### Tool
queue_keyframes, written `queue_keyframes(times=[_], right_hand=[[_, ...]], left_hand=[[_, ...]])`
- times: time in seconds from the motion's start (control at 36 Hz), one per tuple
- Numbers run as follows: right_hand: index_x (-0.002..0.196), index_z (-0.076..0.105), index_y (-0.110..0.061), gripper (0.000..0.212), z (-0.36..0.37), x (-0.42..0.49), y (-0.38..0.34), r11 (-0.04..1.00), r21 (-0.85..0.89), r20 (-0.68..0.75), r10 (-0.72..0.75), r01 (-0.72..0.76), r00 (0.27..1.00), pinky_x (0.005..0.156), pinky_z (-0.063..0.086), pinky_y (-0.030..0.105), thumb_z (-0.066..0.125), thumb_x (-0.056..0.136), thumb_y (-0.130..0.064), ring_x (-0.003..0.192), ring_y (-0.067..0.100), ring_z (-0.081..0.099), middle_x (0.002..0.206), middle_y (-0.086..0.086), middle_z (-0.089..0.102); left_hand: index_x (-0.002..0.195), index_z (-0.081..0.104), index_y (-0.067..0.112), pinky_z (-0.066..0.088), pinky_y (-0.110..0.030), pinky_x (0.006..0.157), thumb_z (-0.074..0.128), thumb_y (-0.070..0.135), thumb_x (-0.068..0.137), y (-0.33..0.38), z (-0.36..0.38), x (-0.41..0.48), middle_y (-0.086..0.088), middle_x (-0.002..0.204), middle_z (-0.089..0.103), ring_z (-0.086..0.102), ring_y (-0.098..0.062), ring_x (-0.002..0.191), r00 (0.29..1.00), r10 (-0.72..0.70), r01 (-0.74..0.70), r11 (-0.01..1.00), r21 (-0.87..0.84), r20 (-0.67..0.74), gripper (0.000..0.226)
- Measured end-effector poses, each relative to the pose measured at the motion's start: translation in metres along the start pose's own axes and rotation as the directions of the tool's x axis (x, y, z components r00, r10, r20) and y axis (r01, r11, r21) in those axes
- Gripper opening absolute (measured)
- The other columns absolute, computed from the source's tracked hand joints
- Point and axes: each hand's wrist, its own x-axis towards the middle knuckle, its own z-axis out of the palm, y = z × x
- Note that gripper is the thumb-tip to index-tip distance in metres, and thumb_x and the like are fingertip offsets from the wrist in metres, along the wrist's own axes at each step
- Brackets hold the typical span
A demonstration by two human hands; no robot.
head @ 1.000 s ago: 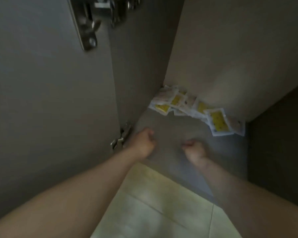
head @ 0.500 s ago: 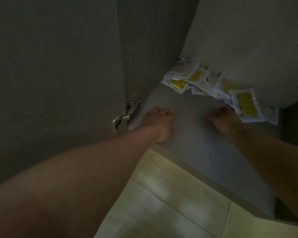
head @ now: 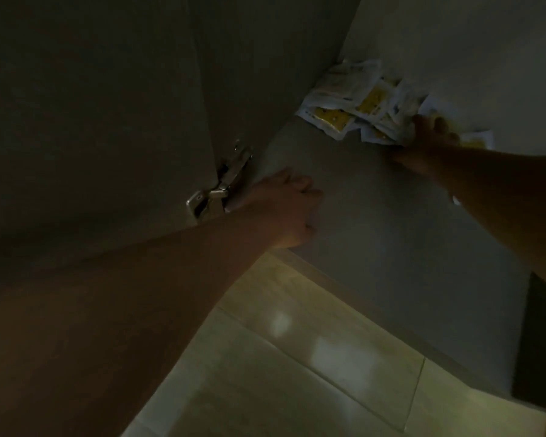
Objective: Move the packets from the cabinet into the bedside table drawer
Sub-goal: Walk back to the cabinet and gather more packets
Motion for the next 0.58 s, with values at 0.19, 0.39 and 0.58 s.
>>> queue_keyframes(times=[0.19,0.39,0.58], right_hand=[[0.151,0.009,-0.015,0.101,0.002,0.036,-0.007,0.998,0.063,0.155,-0.005,-0.005,0.988,0.115,0.018,0.051,0.072,0.077,-0.041,0.142,0.038,0.016,0.155,0.017,0.014],[0.152,0.002,-0.023,0.092,0.009,-0.003,-0.019,0.998,0.027,0.294,-0.069,0.064,0.953,0.118,0.013,0.045,0.058,0.085,-0.053,0.146,0.031,0.003,0.159,0.009,-0.005],[0.151,-0.001,-0.025,0.089,0.011,-0.076,-0.008,0.935,-0.160,0.402,-0.230,0.316,0.886,0.116,0.008,0.045,0.045,0.086,-0.064,0.147,0.023,-0.001,0.160,0.001,-0.005]], left_hand=[[0.148,0.021,0.027,0.016,-0.037,0.115,0.046,0.045,0.092,0.000,0.006,-0.002,0.004,0.158,0.010,0.004,-0.025,0.146,0.999,-0.008,0.006,0.999,-0.038,-0.051,0.064],[0.146,0.028,0.027,0.015,-0.037,0.117,0.045,0.038,0.093,0.001,0.007,-0.001,0.005,0.157,0.015,0.006,-0.021,0.146,0.997,-0.046,0.037,0.989,-0.140,-0.067,0.057],[0.130,0.050,0.013,0.034,-0.029,0.103,0.045,0.018,0.091,0.006,0.010,-0.001,-0.007,0.137,0.048,0.042,-0.023,0.129,0.958,-0.208,0.119,0.914,-0.388,-0.197,0.039]])
